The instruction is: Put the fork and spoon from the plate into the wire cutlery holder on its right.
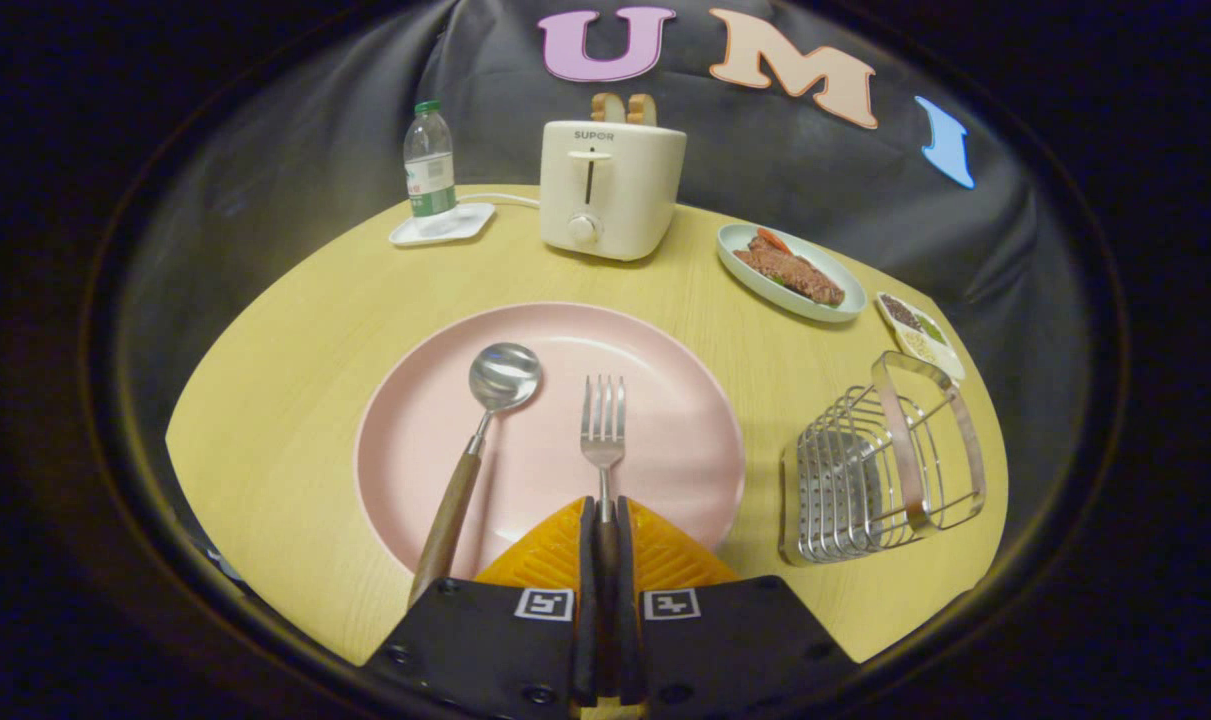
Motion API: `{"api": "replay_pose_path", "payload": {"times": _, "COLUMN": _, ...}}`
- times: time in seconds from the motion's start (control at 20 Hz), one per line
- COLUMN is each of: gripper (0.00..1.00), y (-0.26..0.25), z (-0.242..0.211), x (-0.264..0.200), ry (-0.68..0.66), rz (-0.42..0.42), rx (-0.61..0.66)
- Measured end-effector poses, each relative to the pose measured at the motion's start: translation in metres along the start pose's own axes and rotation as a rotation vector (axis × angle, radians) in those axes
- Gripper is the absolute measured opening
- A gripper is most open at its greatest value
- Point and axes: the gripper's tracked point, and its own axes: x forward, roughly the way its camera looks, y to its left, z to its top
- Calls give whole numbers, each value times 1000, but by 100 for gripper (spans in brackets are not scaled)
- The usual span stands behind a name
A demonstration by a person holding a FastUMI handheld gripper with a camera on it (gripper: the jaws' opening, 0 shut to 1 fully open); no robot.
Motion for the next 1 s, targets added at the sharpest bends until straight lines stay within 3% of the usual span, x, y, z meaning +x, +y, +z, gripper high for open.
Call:
{"api": "replay_pose_path", "payload": {"times": 0.15, "gripper": 10, "y": 9, "z": -2, "x": -4, "ry": 25, "rz": 54, "rx": -12}}
{"api": "replay_pose_path", "payload": {"times": 1.0, "gripper": 8, "y": -48, "z": 34, "x": -72, "ry": 80, "rz": 125, "rx": -109}}
